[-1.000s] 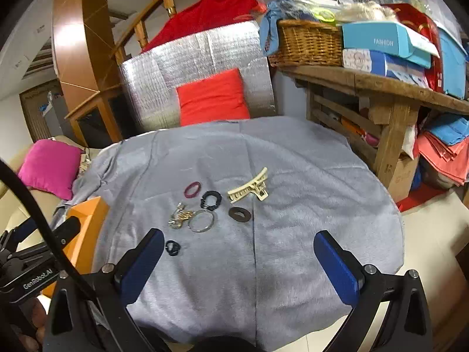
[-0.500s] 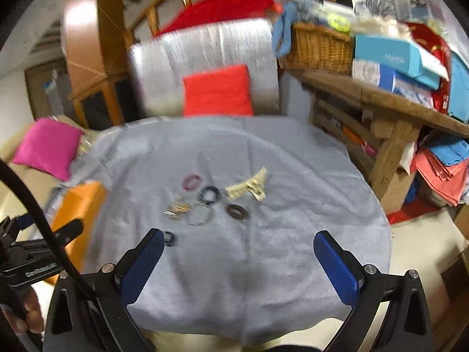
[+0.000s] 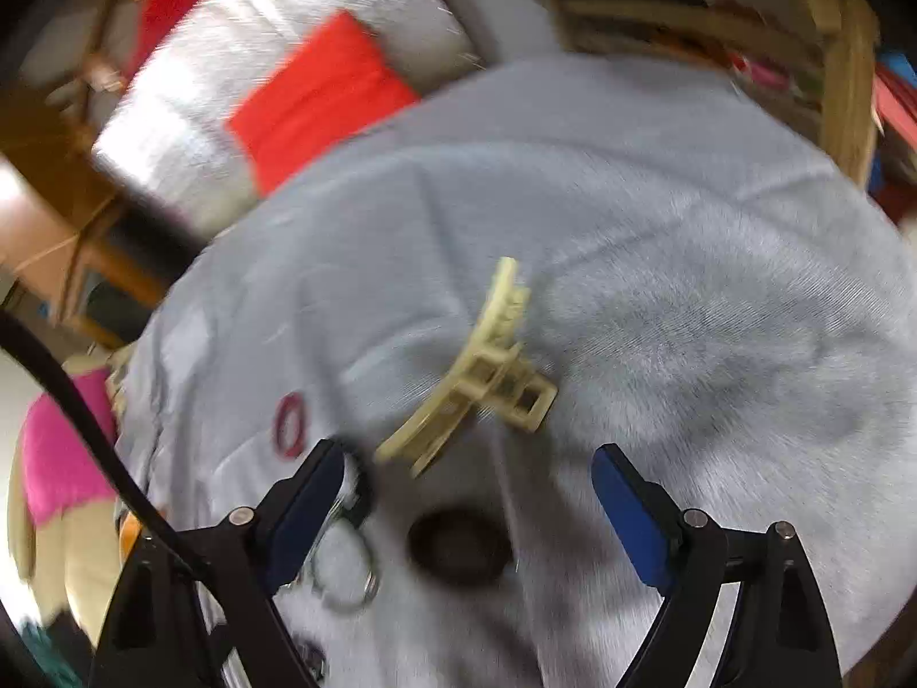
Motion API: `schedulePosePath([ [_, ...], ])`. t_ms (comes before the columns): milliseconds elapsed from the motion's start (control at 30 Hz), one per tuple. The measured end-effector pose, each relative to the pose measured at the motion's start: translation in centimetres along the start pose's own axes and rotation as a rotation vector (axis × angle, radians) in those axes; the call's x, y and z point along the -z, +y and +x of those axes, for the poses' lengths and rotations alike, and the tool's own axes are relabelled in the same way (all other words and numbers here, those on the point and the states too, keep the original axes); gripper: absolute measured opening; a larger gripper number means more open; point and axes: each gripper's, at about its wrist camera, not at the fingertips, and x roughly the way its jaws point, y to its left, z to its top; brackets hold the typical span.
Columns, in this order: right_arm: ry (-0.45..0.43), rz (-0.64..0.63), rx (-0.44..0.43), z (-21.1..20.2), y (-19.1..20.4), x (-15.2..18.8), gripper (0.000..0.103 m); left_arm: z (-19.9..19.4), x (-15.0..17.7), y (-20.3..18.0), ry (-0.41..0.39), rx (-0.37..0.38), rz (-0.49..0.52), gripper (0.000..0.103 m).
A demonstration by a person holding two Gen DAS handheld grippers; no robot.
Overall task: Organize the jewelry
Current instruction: 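Grasp the cream hair claw clip with the right tool while the left tool grasps the silver watch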
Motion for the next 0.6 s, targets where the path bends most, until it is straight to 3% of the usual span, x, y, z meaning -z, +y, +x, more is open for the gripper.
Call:
schedulePosePath([
  [167,0.037,0.128,0.036,3.6,-1.1,-1.1,0.09,1.0,-0.6,-0.5,-0.035,0.071,-0.008,0.103],
  [333,0.001,0.094,0.131,5.1,0.0,-1.5,0.088,1.9,-0.7,-2.2,0.01,0.119,0.035,0.103],
  [400,-0.009,0.068,0.186,5.5,0.5,-1.7,0.072,2.1,-0.6,-2.8,0.031,0.13,0.056,0.103],
  [500,-0.022,0.039,0.207,6.0,1.0,-1.7,0.061,2.3,-0.5,-2.9,0.037,0.147,0.069,0.103],
  [600,-0.034,0.023,0.215,5.9,1.2,-1.6,0.061,2.3,-0.7,-2.8,0.027,0.166,0.068,0.103],
])
